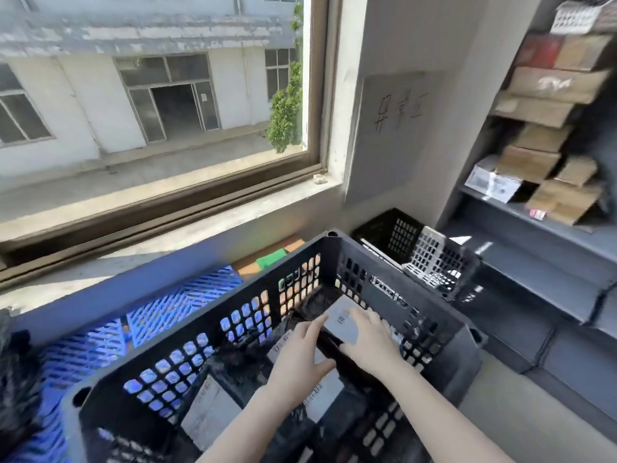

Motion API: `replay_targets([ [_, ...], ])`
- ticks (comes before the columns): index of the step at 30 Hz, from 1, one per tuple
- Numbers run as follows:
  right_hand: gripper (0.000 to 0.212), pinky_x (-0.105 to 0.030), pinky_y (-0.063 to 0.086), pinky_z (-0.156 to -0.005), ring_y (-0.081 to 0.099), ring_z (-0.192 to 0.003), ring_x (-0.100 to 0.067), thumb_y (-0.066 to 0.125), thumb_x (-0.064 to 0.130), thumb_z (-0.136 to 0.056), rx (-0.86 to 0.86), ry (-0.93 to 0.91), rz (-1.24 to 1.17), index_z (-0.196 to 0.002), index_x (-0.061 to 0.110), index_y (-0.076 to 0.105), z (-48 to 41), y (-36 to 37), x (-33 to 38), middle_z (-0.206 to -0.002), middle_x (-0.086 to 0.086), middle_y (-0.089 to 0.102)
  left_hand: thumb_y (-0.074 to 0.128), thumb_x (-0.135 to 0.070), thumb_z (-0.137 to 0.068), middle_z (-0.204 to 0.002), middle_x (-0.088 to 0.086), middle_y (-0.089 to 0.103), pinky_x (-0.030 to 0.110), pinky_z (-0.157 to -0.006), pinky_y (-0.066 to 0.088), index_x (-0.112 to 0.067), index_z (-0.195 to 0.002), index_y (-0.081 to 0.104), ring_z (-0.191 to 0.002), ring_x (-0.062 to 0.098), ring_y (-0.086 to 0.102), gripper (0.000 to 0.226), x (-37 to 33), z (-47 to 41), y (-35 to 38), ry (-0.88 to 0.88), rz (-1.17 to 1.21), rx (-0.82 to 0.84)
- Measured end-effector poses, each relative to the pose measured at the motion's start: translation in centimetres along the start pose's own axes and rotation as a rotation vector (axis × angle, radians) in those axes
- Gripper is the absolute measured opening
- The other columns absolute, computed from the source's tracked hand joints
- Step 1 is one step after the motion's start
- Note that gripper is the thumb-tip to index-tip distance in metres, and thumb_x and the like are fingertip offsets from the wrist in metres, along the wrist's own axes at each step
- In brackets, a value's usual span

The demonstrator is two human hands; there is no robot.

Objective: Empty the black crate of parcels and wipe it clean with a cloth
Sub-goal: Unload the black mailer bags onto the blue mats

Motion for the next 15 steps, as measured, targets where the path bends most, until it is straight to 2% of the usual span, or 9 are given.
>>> replay_targets([
  [3,0.099,-0.056,0.023,-0.113,0.007,-0.145,-0.029,0.073,0.039,-0.076,0.087,0.052,0.12,-0.151,0.041,0.007,-0.9,0.9,-1.9,-0.16,0.001,0.002,0.065,-0.033,-0.088,-0.15,-0.005,0.032,0.028,-0.107,0.035,-0.036,-0.151,0.017,-0.134,0.015,0.035,0.08,0.5,-1.3,1.7,-0.02,-0.049,0.032],
  [5,0.109,-0.063,0.017,-0.112,-0.003,-0.147,-0.03,0.078,0.038,-0.073,0.163,0.075,0.171,-0.15,0.043,0.001,-1.3,1.7,-2.5,-0.16,0.001,-0.009,0.064,-0.035,-0.088,-0.153,-0.005,0.031,0.033,-0.111,0.032,-0.035,-0.152,0.018,-0.139,0.017,0.029,0.079,0.9,-1.9,2.4,-0.039,-0.104,0.047],
  [11,0.113,-0.071,0.016,-0.108,-0.012,-0.146,-0.03,0.079,0.032,-0.075,0.234,0.066,0.284,-0.15,0.042,-0.004,-2.3,2.4,-2.7,-0.158,0.0,-0.022,0.059,-0.043,-0.089,-0.156,-0.006,0.028,0.035,-0.117,0.022,-0.033,-0.152,0.019,-0.144,0.019,0.021,0.075,1.7,-3.0,3.8,-0.061,-0.212,0.063],
  [15,0.11,-0.063,0.028,-0.108,-0.006,-0.146,-0.034,0.078,0.032,-0.075,0.233,0.054,0.319,-0.15,0.041,-0.002,-3.2,2.8,-2.9,-0.158,-0.008,-0.02,0.055,-0.045,-0.09,-0.158,-0.007,0.024,0.04,-0.118,0.018,-0.031,-0.152,0.02,-0.146,0.021,0.017,0.073,2.1,-3.2,4.1,-0.069,-0.238,0.078],
])
Point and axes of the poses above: each hand's wrist, its own z-axis away from the middle knuckle, its own y-axis out of the palm, x = y × z, the point moved 8 cm from there along -z, towards the middle knuckle
